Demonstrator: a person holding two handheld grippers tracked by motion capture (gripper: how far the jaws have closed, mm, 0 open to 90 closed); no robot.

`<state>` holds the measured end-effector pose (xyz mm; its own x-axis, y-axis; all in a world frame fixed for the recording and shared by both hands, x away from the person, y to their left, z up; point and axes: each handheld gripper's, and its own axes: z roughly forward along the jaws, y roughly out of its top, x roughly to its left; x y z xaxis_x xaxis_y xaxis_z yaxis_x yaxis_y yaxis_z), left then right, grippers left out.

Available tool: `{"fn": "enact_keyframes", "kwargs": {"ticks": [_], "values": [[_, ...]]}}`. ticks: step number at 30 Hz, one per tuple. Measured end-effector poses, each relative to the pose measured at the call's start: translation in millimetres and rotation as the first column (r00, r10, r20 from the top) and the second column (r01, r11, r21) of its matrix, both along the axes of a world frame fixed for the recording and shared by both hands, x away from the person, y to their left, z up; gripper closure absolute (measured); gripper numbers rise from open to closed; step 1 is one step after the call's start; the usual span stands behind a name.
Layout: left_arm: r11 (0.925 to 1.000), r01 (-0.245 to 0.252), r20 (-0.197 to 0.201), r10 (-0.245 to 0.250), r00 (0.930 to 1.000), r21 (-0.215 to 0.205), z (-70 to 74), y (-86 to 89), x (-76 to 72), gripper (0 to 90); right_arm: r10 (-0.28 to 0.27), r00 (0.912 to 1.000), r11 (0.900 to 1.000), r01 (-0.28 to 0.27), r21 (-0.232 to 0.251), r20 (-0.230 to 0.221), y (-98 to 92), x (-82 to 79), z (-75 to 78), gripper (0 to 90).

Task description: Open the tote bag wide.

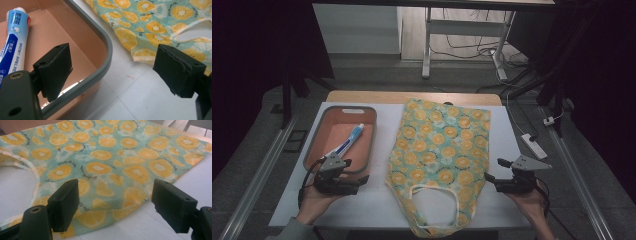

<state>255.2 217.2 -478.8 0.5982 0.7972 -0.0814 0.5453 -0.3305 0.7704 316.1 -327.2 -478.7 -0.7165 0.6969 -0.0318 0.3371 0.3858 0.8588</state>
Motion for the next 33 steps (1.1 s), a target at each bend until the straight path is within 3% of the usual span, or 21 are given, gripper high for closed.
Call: {"fn": "enact_keyframes", "kwargs": {"ticks": [21, 28, 33], "values": [[1.0, 0.01, 0.007, -0.01, 0.9999, 0.001, 1.4, -0.1, 0.4, 16.2, -0.001, 1.0, 1.0, 0.001, -0.019, -0.006, 4.9, -0.7, -1.1, 23.2], [0.998, 0.059, 0.019, -0.06, 0.998, 0.02, 11.2, -13.4, 4.0, 17.1, 0.013, 0.9999, 1.0, -0.013, -0.023, -0.008, 11.7, 0.5, 0.5, 23.6], [0.9921, 0.116, 0.016, -0.116, 0.9931, 0.05, 18.8, -32.3, 13.5, 17.6, 0.025, 0.9997, 0.999, -0.025, -0.025, -0.007, 15.3, -0.3, 2.6, 23.6]]}}
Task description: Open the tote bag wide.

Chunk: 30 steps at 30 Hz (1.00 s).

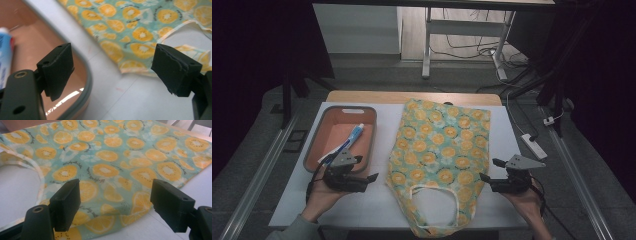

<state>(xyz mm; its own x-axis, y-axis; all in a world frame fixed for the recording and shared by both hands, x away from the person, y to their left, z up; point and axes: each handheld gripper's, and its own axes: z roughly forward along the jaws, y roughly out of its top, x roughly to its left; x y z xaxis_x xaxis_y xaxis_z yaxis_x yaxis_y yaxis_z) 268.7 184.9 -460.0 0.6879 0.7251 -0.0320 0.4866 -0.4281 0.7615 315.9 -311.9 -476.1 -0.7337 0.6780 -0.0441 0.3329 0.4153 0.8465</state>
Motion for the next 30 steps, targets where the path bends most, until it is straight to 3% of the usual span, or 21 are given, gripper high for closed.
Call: {"fn": "enact_keyframes", "kwargs": {"ticks": [7, 11, 15, 20, 22, 27, 30], "values": [[0.9963, 0.078, -0.008, -0.077, 0.997, 0.038, 4.6, -30.9, 11.4, 18.7, 0.027, 0.9996, 1.0, -0.027, 0.0, 0.003, 6.3, -2.6, 2.5, 24.3], [0.9873, 0.149, -0.032, -0.147, 0.9886, 0.055, 4.6, -53.3, 12.9, 19.0, 0.047, 0.9989, 0.999, -0.047, -0.011, 0.006, 12.2, -5.9, 4.2, 24.3], [0.9694, 0.235, -0.068, -0.23, 0.9709, 0.073, 0.3, -76.0, 10.9, 18.9, 0.054, 0.9985, 0.998, -0.054, -0.015, 0.0, 13.8, -6.8, 2.8, 24.4], [0.9416, 0.329, -0.122, -0.32, 0.9397, 0.07, -6.7, -87.0, 4.3, 18.5, 0.058, 0.9983, 0.998, -0.058, -0.025, -0.007, 14.6, -8.9, 0.9, 24.3], [0.9345, 0.348, -0.138, -0.337, 0.9315, 0.073, -9.5, -87.7, 1.6, 18.2, 0.055, 0.9984, 0.998, -0.055, -0.022, -0.01, 14.0, -9.5, 0.6, 24.4], [0.925, 0.372, -0.186, -0.354, 0.9165, 0.075, -21.5, -91.7, 0.1, 18.1, 0.057, 0.9983, 0.998, -0.057, -0.023, -0.015, 13.4, -9.4, -0.9, 24.4], [0.9117, 0.387, -0.21, -0.355, 0.9111, 0.138, -29.8, -100.7, 0.3, 18.5, 0.062, 0.9979, 0.998, -0.063, -0.017, -0.018, 13.9, -8.5, -1.6, 24.4]]}}
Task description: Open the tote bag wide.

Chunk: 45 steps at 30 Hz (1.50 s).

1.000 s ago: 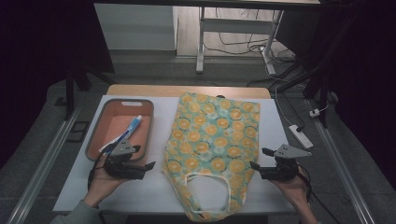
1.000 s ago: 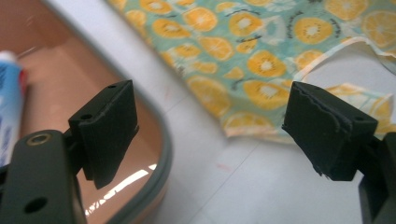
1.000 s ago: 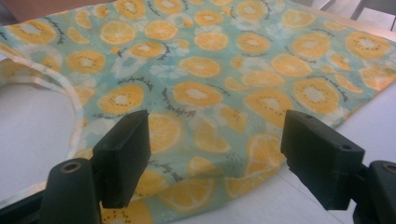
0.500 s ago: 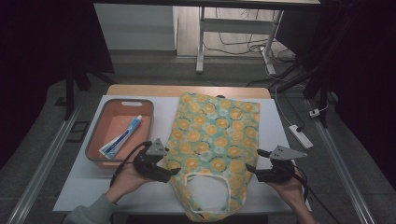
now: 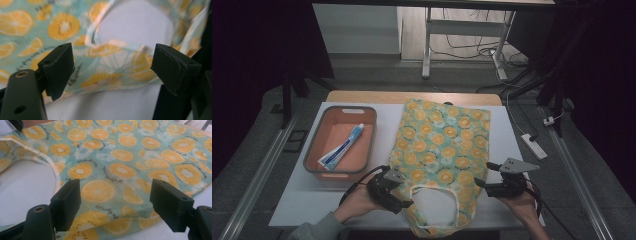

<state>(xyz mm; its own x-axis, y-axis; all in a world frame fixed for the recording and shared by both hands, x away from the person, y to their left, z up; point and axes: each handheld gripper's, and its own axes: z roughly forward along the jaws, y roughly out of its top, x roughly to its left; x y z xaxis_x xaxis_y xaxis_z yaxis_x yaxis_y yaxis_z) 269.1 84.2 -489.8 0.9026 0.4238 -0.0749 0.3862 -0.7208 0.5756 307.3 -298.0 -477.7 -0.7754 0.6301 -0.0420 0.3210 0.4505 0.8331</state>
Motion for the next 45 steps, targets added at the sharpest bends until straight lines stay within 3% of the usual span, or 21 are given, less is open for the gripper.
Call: {"fn": "enact_keyframes", "kwargs": {"ticks": [1, 3, 4, 5, 6, 7, 8, 10, 15, 17, 21, 23, 28, 33, 36, 38, 41, 42, 44, 45], "values": [[1.0, -0.001, -0.002, 0.001, 1.0, 0.008, -2.6, -1.7, 0.3, 26.4, 0.003, 1.0, 1.0, -0.003, 0.0, -0.001, 0.4, 0.2, -0.6, 24.4], [0.9996, -0.015, -0.01, 0.015, 0.9998, 0.023, -8.1, -3.4, 2.0, 31.6, 0.003, 1.0, 1.0, -0.003, -0.003, -0.001, 0.4, 0.0, -0.8, 24.4], [0.9992, -0.026, -0.015, 0.027, 0.9995, 0.03, -10.6, -3.2, 3.0, 42.0, 0.004, 1.0, 1.0, -0.004, -0.005, -0.001, 0.4, -0.2, -1.1, 24.4], [0.9987, -0.034, -0.022, 0.035, 0.9991, 0.038, -12.6, -2.6, 4.2, 58.9, 0.004, 1.0, 1.0, -0.004, -0.007, -0.004, 0.3, -0.3, -1.6, 24.4], [0.9982, -0.044, -0.025, 0.045, 0.9987, 0.041, -14.0, -1.8, 4.9, 58.9, 0.004, 1.0, 1.0, -0.004, -0.007, -0.004, 0.3, -0.3, -1.6, 24.4], [0.998, -0.049, -0.029, 0.05, 0.9983, 0.041, -14.3, -0.7, 5.7, 74.0, 0.006, 1.0, 1.0, -0.006, -0.006, -0.006, 0.0, -0.6, -1.9, 24.4], [0.9982, -0.051, -0.03, 0.052, 0.9982, 0.032, -13.4, 0.6, 6.2, 74.0, 0.006, 1.0, 1.0, -0.006, -0.006, -0.006, 0.0, -0.6, -1.9, 24.4], [0.9983, -0.058, -0.021, 0.058, 0.9981, 0.005, -9.2, 3.5, 5.7, 86.1, 0.01, 0.9999, 1.0, -0.01, -0.011, -0.01, 0.3, -1.0, -2.2, 24.4], [0.997, -0.052, -0.016, 0.051, 0.9986, -0.056, 3.5, 12.5, 2.1, 88.1, 0.05, 0.9983, 0.998, -0.052, -0.042, -0.029, 4.1, -4.6, -1.2, 24.3], [0.9919, -0.059, -0.02, 0.057, 0.9982, -0.112, 10.0, 18.4, 0.4, 88.1, 0.072, 0.9967, 0.996, -0.074, -0.057, -0.038, 5.5, -8.1, -0.1, 24.3], [0.9725, -0.077, -0.026, 0.073, 0.997, -0.22, 24.0, 33.8, -1.5, 88.1, 0.125, 0.9887, 0.991, -0.129, -0.042, -0.081, 8.8, -15.3, 3.8, 24.2], [0.9636, -0.085, -0.023, 0.082, 0.9964, -0.253, 29.7, 40.7, -1.8, 88.1, 0.207, 0.9726, 0.975, -0.214, -0.059, -0.106, 18.0, -26.3, 7.8, 23.3], [0.934, -0.118, -0.038, 0.111, 0.9931, -0.337, 39.7, 56.0, -0.4, 88.2, 0.272, 0.9553, 0.957, -0.281, -0.067, -0.115, 25.7, -43.4, 10.8, 24.1], [0.924, -0.128, -0.05, 0.118, 0.9917, -0.36, 41.5, 61.6, 2.1, 88.2, 0.315, 0.9361, 0.932, -0.336, -0.134, -0.155, 32.8, -57.6, -2.1, 18.2], [0.9243, -0.128, -0.049, 0.118, 0.9918, -0.36, 41.3, 61.0, 2.6, 88.1, 0.339, 0.9281, 0.92, -0.361, -0.151, -0.154, 36.6, -60.3, -3.9, 15.4], [0.9263, -0.124, -0.048, 0.115, 0.9922, -0.356, 41.0, 60.1, 2.9, 88.1, 0.354, 0.9203, 0.903, -0.383, -0.193, -0.165, 42.9, -61.6, -9.0, 10.6], [0.9293, -0.125, -0.044, 0.117, 0.9922, -0.348, 40.3, 60.0, 3.7, 88.2, 0.375, 0.9057, 0.889, -0.412, -0.202, -0.197, 46.0, -64.3, -13.6, 8.8], [0.9288, -0.127, -0.045, 0.119, 0.9919, -0.348, 40.3, 60.7, 4.2, 88.2, 0.375, 0.9057, 0.889, -0.412, -0.202, -0.197, 46.0, -64.3, -13.6, 8.8], [0.9252, -0.136, -0.049, 0.127, 0.9907, -0.354, 40.3, 62.9, 5.6, 88.2, 0.399, 0.8928, 0.876, -0.438, -0.199, -0.208, 49.6, -68.7, -14.4, 8.0], [0.9224, -0.139, -0.056, 0.128, 0.9902, -0.36, 40.2, 64.8, 7.3, 88.2, 0.401, 0.8932, 0.875, -0.439, -0.202, -0.204, 51.5, -69.8, -14.4, 8.1]]}}
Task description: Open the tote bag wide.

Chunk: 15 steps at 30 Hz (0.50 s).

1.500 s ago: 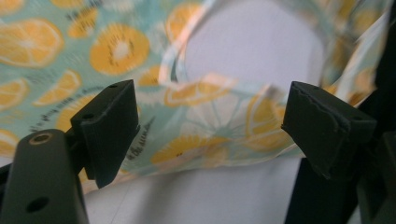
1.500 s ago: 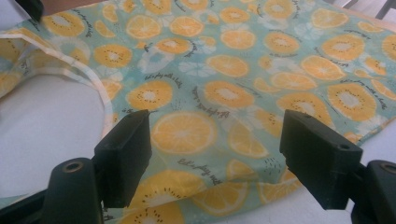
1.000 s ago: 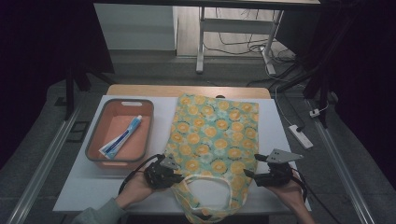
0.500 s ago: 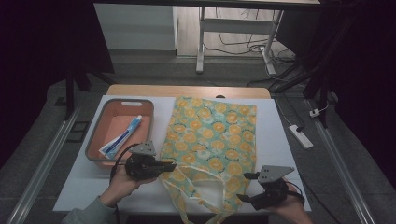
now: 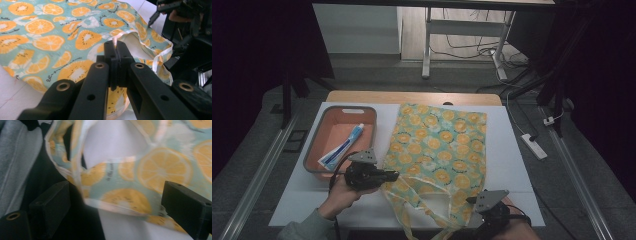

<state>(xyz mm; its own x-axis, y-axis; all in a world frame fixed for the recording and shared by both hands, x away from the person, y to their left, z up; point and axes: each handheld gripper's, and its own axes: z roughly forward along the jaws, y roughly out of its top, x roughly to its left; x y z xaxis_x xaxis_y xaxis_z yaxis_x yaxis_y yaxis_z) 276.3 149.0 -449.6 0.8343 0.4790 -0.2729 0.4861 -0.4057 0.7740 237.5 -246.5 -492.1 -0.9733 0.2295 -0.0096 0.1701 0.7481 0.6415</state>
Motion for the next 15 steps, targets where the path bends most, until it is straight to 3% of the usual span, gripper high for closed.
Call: {"fn": "enact_keyframes", "kwargs": {"ticks": [4, 5, 7, 15], "values": [[1.0, -0.001, -0.004, 0.001, 1.0, -0.004, -0.5, 1.2, 1.2, 88.1, 0.011, 0.9998, 0.999, -0.01, -0.031, 0.014, 6.3, -0.8, -4.4, 11.6], [1.0, 0.0, -0.004, 0.0, 1.0, -0.003, -0.5, 1.4, 1.3, 88.1, 0.004, 0.9995, 0.998, -0.002, -0.067, 0.031, 8.6, 0.1, -9.6, 20.3], [1.0, 0.001, -0.005, -0.001, 1.0, -0.003, -0.7, 1.6, 1.4, 88.1, -0.003, 0.9991, 0.996, 0.007, -0.085, 0.042, 8.3, 2.3, -12.4, 32.3], [1.0, 0.008, -0.008, -0.008, 0.9999, 0.0, -1.6, 1.1, 1.4, 88.0, -0.104, 0.9933, 0.994, 0.106, -0.04, 0.051, -1.7, 16.2, -7.1, 82.5]]}}
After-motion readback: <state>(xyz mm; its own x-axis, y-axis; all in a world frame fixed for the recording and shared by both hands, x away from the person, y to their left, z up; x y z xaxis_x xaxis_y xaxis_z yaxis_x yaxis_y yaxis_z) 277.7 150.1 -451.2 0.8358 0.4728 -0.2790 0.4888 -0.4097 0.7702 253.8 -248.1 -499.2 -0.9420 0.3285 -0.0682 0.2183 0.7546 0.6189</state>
